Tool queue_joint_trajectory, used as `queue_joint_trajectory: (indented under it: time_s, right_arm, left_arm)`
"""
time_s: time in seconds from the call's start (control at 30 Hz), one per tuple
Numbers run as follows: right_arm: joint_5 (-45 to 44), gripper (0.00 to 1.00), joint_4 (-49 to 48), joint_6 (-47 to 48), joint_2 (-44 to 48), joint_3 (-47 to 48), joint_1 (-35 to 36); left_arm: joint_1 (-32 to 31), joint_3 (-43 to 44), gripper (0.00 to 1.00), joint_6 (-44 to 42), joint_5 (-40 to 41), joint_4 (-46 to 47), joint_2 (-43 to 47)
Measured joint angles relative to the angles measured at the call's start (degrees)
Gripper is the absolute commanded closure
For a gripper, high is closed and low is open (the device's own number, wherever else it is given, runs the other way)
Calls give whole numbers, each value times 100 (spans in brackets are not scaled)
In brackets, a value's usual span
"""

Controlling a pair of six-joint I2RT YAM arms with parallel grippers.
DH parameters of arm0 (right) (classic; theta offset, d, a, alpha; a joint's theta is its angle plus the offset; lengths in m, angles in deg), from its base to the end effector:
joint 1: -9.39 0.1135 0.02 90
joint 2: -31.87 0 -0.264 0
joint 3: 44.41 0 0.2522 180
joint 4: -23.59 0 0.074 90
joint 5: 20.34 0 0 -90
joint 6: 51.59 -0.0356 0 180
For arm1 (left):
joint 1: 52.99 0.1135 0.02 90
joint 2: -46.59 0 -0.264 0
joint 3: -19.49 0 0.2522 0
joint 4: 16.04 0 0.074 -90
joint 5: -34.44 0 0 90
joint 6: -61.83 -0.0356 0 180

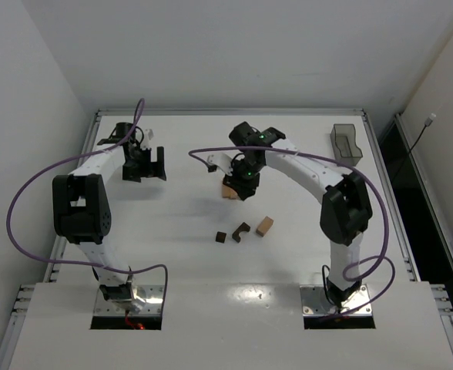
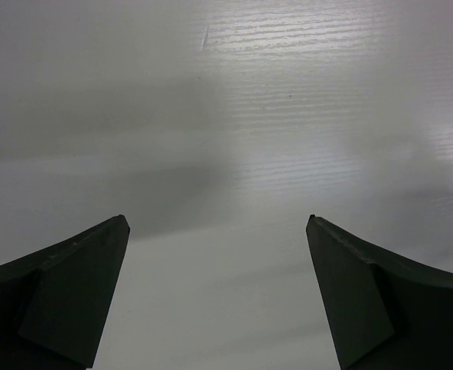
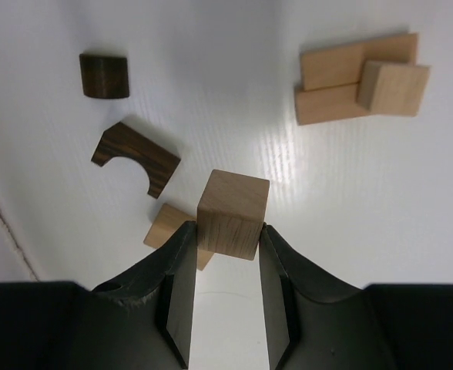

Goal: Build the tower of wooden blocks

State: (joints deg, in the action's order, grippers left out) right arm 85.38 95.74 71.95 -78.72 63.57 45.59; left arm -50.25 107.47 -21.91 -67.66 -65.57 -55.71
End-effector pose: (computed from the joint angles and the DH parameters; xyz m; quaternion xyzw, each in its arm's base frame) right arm 0.3116 0.2400 0.2447 -0.5762 0.7952 0.1386 0.1282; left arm 0.3685 0.0102 0.2114 -0.0522 0.9675 -0.1095 0.2217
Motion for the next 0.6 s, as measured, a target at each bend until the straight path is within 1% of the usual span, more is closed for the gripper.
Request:
queue_joint_trajectory:
  time_s: [0.17,0.23,0.3,0.47,0.6]
  right_arm:
    - [13,100,341,-28,-752,1003,0]
    - [28,100,319,-190,-1010,1174,0]
    - [59,100,337,-463,-1128,1152,2]
    - [-26,100,201,-1598,-1121,977,107]
    - [-525,100,-22,-2785,-975,809,232]
  left_arm:
    - [0,0,0,-2,-15,-2,0]
    - [0,0,0,0,-15,0,0]
    - [0,0,0,0,-15,0,0]
    - [0,0,0,-2,-13,0,0]
    - [0,0,0,0,-15,0,0]
